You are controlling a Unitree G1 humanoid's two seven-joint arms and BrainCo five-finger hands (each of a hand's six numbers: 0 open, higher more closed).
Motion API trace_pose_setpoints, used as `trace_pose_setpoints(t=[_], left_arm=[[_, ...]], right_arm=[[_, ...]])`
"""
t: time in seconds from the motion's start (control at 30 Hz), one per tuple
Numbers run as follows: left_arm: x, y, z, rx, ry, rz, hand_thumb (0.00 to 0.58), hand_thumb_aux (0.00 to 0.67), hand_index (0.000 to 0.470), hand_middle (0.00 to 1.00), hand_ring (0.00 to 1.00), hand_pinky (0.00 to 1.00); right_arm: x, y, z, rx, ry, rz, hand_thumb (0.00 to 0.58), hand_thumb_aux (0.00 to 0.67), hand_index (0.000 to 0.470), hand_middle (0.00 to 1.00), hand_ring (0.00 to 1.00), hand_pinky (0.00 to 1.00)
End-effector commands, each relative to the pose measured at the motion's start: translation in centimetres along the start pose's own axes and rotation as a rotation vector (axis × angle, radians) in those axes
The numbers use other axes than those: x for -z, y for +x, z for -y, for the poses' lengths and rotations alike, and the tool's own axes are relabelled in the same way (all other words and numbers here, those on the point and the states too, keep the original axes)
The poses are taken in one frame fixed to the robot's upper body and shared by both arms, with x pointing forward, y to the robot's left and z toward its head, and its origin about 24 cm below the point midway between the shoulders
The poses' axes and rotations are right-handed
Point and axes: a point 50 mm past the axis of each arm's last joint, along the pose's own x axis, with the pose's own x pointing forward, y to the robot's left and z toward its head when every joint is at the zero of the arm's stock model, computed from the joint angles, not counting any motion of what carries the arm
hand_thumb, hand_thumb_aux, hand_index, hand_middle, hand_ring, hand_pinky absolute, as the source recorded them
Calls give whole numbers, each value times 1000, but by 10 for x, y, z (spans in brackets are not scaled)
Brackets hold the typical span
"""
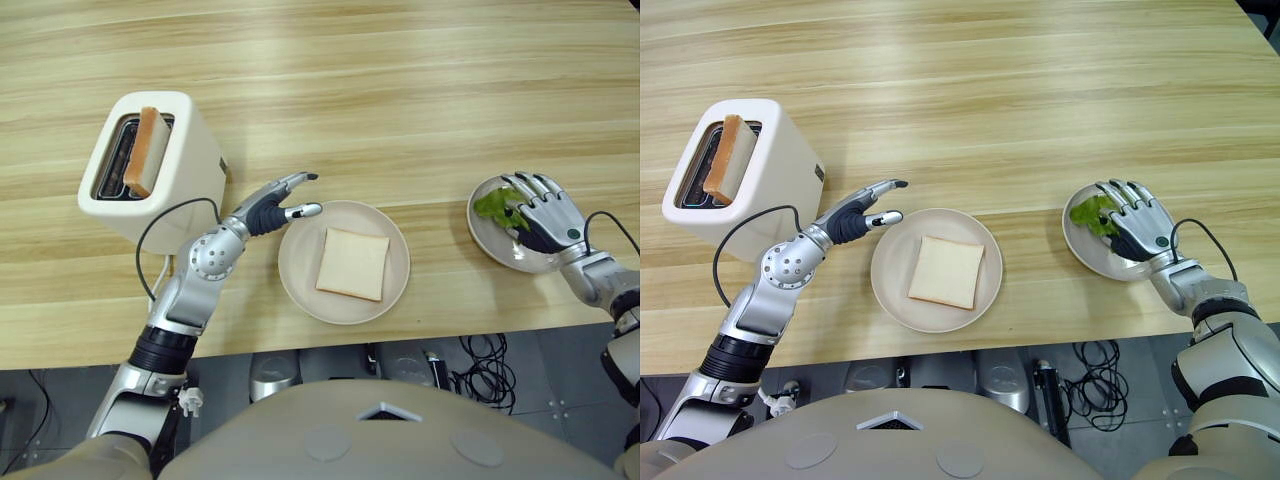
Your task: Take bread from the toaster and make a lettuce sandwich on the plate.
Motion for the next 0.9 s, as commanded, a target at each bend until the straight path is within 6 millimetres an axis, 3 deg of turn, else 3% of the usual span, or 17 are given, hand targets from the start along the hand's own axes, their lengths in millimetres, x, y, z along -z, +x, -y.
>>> trace_pose_setpoints(t=[0.03, 0.2, 0.33, 0.37, 0.4, 0.63, 0.9], left_arm=[[6, -1, 2, 18, 6, -28, 0, 0, 0, 0, 0, 0], [7, -1, 2, 15, 5, -31, 0, 0, 0, 0, 0, 0], [7, -1, 1, 12, 6, -32, 0, 0, 0, 0, 0, 0], [7, -1, 1, 10, 6, -31, 0, 0, 0, 0, 0, 0], [7, -1, 1, 8, 6, -31, 0, 0, 0, 0, 0, 0], [8, -1, -5, -28, 8, -30, 0, 0, 0, 0, 0, 0], [12, 1, -10, -61, -7, -40, 0, 0, 0, 0, 0, 0]], right_arm=[[-4, -2, -5, -22, 11, 2, 580, 670, 460, 0, 0, 0], [-4, -1, -4, -11, 21, 2, 580, 670, 460, 0, 0, 0], [2, 6, 8, 64, 52, -36, 580, 670, 460, 0, 0, 0], [5, 8, 13, 99, 73, -49, 580, 670, 460, 580, 580, 580], [7, 12, 19, 136, 100, -59, 580, 670, 460, 1000, 1000, 1000], [3, 44, 65, 388, 173, 42, 580, 670, 460, 1000, 1000, 1000], [-50, 77, 88, 492, 265, 280, 580, 670, 460, 1000, 1000, 1000]])
